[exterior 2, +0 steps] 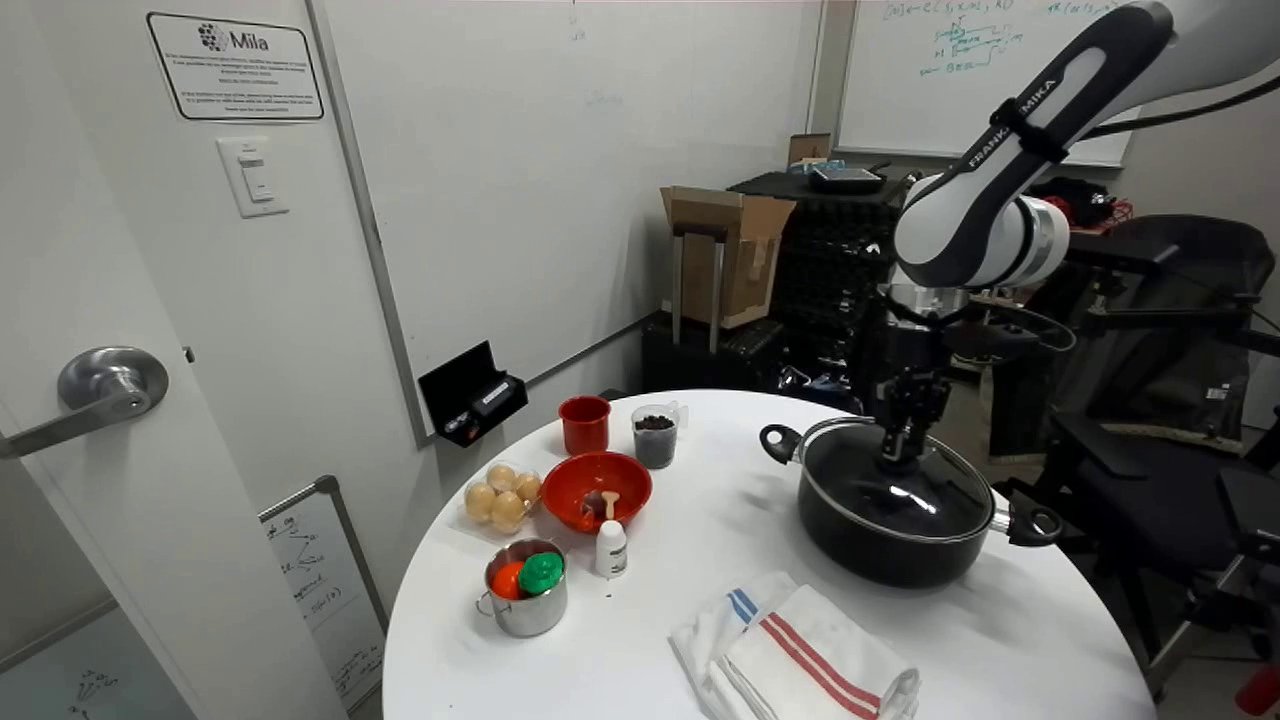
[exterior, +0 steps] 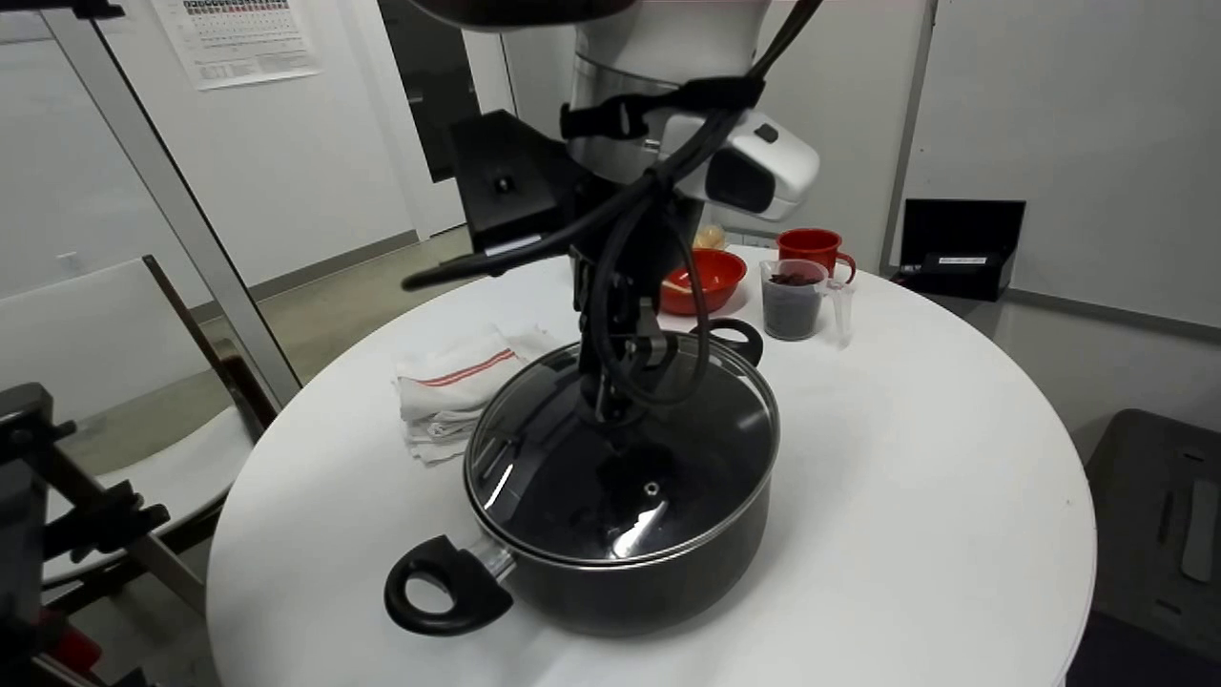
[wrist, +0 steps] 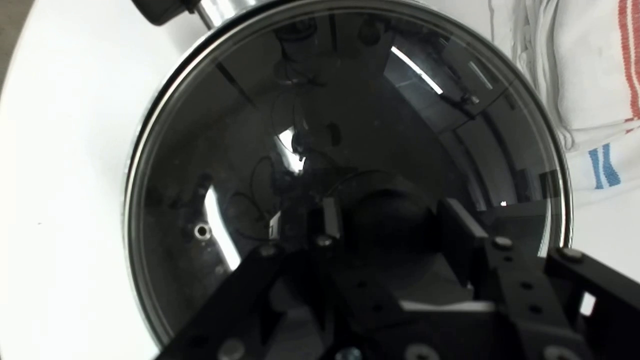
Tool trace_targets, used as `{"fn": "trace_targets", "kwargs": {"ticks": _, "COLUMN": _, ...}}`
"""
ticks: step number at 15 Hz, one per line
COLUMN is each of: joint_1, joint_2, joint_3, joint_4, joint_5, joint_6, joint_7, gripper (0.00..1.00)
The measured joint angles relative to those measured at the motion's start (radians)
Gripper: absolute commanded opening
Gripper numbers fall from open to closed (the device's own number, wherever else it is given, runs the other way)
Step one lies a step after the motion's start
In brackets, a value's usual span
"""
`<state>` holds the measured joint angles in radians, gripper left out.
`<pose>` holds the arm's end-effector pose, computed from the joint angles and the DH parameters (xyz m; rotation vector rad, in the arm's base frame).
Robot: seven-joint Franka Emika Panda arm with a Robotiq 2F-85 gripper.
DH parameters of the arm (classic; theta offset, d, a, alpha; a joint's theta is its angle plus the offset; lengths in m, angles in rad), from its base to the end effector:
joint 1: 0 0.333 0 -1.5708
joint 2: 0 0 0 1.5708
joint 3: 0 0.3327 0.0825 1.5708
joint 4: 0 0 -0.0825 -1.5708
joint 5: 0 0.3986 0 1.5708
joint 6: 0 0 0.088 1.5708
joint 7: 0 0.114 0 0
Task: Put the lid on the pot
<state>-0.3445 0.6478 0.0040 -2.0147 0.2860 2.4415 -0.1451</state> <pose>0.5516 -0.1935 0.1024 -2.8523 0.6313 0.2557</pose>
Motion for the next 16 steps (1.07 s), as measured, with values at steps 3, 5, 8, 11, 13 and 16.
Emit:
{"fn": "trace_targets", "kwargs": {"ticks": 3, "joint_1": 0.000, "joint_2": 0.000, "joint_3": -0.002, "joint_4": 0.000, "joint_5": 0.000, "joint_6": 0.000, "joint_7": 0.000, "gripper": 0.25}}
{"fn": "trace_targets", "kwargs": {"ticks": 5, "joint_1": 0.000, "joint_2": 0.000, "joint_3": -0.005, "joint_4": 0.000, "joint_5": 0.000, "joint_6": 0.000, "joint_7": 0.000, "gripper": 0.25}}
{"fn": "trace_targets", "kwargs": {"ticks": 8, "joint_1": 0.000, "joint_2": -0.001, "joint_3": -0.008, "joint_4": 0.000, "joint_5": 0.000, "joint_6": 0.000, "joint_7": 0.000, "gripper": 0.25}}
{"fn": "trace_targets", "kwargs": {"ticks": 11, "joint_1": 0.000, "joint_2": -0.002, "joint_3": -0.012, "joint_4": -0.001, "joint_5": 0.000, "joint_6": 0.000, "joint_7": 0.000, "gripper": 0.25}}
{"fn": "trace_targets", "kwargs": {"ticks": 13, "joint_1": 0.000, "joint_2": -0.003, "joint_3": -0.014, "joint_4": -0.002, "joint_5": 0.000, "joint_6": 0.000, "joint_7": 0.000, "gripper": 0.25}}
{"fn": "trace_targets", "kwargs": {"ticks": 16, "joint_1": 0.000, "joint_2": -0.004, "joint_3": -0.018, "joint_4": -0.002, "joint_5": 0.000, "joint_6": -0.002, "joint_7": 0.000, "gripper": 0.25}}
